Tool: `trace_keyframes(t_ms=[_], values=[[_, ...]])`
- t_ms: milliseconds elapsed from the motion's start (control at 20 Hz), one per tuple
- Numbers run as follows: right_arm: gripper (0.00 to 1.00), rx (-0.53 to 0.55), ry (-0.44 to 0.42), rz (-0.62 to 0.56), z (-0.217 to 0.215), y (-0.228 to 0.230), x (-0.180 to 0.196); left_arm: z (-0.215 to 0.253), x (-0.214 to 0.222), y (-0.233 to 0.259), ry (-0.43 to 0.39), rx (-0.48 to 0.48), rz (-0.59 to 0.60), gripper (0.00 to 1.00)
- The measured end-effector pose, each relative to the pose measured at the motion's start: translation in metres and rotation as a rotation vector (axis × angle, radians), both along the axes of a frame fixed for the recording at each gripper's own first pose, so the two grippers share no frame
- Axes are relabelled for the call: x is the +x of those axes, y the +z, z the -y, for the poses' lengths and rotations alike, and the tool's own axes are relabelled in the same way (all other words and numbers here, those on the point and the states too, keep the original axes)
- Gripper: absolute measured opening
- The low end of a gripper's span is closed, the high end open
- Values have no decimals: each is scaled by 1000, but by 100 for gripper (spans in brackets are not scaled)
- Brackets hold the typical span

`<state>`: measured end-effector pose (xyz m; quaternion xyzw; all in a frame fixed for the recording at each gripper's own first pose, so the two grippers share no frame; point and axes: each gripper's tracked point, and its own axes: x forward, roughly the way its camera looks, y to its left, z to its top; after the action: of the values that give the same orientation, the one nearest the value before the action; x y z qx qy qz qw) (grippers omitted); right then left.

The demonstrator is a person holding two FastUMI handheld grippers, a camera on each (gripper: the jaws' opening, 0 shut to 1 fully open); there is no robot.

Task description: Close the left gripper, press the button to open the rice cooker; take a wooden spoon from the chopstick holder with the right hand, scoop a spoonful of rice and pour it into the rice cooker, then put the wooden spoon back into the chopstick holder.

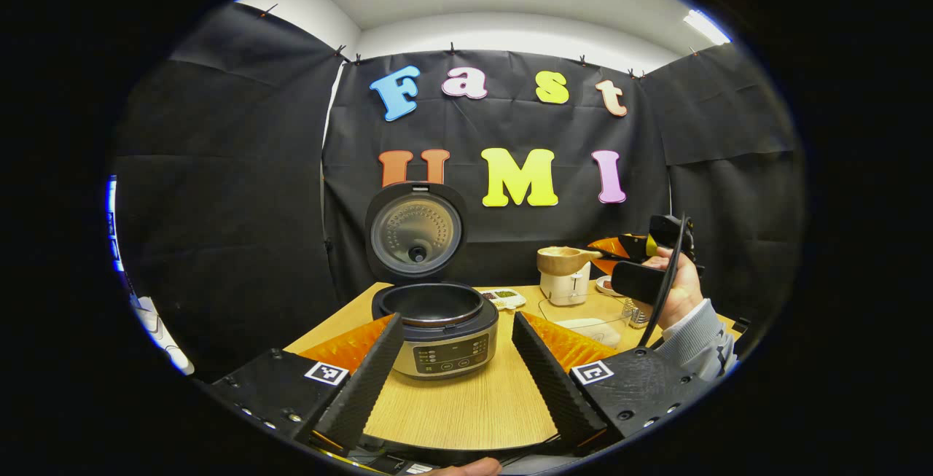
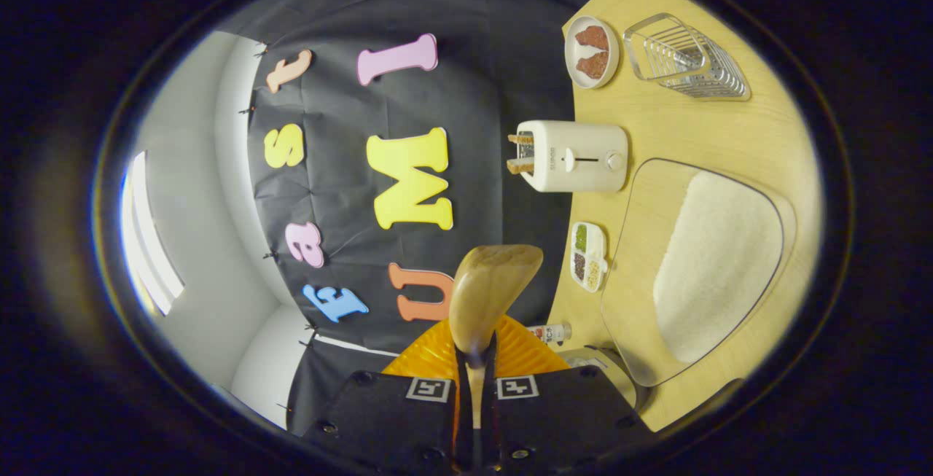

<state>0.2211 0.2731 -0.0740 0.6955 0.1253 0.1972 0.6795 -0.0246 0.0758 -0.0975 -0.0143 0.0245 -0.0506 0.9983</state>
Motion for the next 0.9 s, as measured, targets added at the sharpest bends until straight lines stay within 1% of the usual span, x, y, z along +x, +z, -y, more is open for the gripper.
trace_keyframes(t_ms=[150, 400, 550, 700, 800, 900], values=[[10, -70, 8, 33, -31, 12, 2, -13, -4, 2, 23, 6, 4, 96], [10, -277, 26, 135, -79, 33, 11, -29, -11, 3, 40, 0, 10, 96], [10, -384, 32, 168, -103, 38, 18, -36, -15, 6, 48, -10, 14, 96], [10, -467, 56, 214, -125, 42, 22, -42, -14, 5, 58, -17, 14, 95], [10, -529, 81, 248, -142, 41, 23, -50, -11, 3, 89, -1, 13, 96], [10, -592, 107, 290, -158, 42, 22, -50, -9, 1, 97, 12, 4, 96]])
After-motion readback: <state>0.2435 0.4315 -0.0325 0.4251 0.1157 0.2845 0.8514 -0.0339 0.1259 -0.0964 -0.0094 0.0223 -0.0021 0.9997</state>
